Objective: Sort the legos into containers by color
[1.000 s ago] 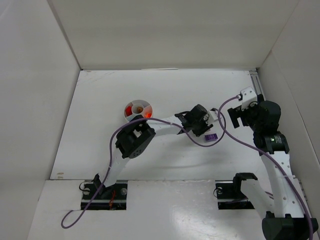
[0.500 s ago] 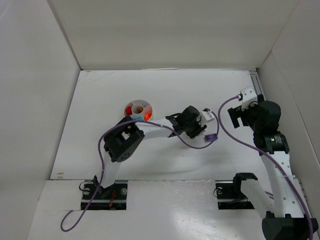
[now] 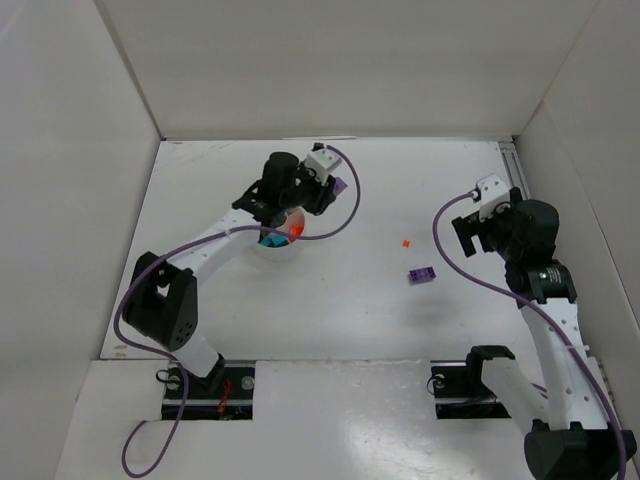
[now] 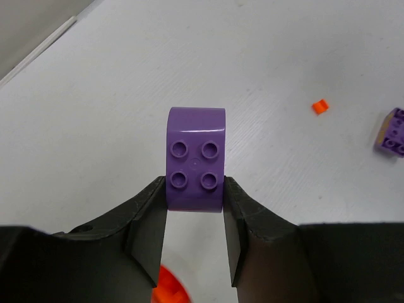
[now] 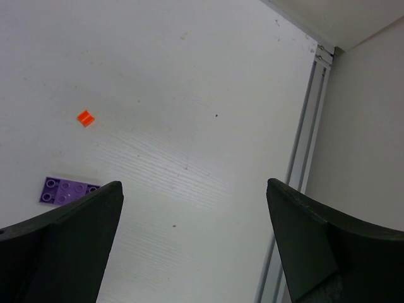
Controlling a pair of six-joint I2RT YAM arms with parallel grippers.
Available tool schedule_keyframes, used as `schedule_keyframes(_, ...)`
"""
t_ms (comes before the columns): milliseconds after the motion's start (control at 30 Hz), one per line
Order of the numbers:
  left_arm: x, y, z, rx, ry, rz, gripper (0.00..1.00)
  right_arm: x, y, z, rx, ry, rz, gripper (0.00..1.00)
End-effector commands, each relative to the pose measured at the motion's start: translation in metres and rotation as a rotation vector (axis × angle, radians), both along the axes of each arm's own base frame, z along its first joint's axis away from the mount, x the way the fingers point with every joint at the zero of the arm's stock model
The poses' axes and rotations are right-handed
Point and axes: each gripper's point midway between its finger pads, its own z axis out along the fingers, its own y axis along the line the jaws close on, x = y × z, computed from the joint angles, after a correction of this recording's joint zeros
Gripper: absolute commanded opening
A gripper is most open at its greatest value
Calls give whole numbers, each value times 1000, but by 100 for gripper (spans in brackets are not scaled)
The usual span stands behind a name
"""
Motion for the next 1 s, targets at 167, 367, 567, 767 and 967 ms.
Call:
schedule_keyframes(167, 23, 91, -12, 44, 90, -22, 17, 9, 7, 4, 2, -25, 52, 100)
schedule_keyframes(367, 31, 126, -48, 144, 191, -77, 23, 15, 15, 4, 13, -18, 99, 100)
schedule_keyframes(567, 35, 131, -53, 134, 200, -109, 23, 15, 15, 4, 5, -19, 103, 100)
schedule_keyframes(767, 30, 137, -50, 171, 177, -155, 31, 19, 17, -1, 9, -6, 111, 100)
schedule_keyframes(967, 23, 133, -40, 151, 150, -186, 32, 23, 25, -1, 8, -23, 171, 100)
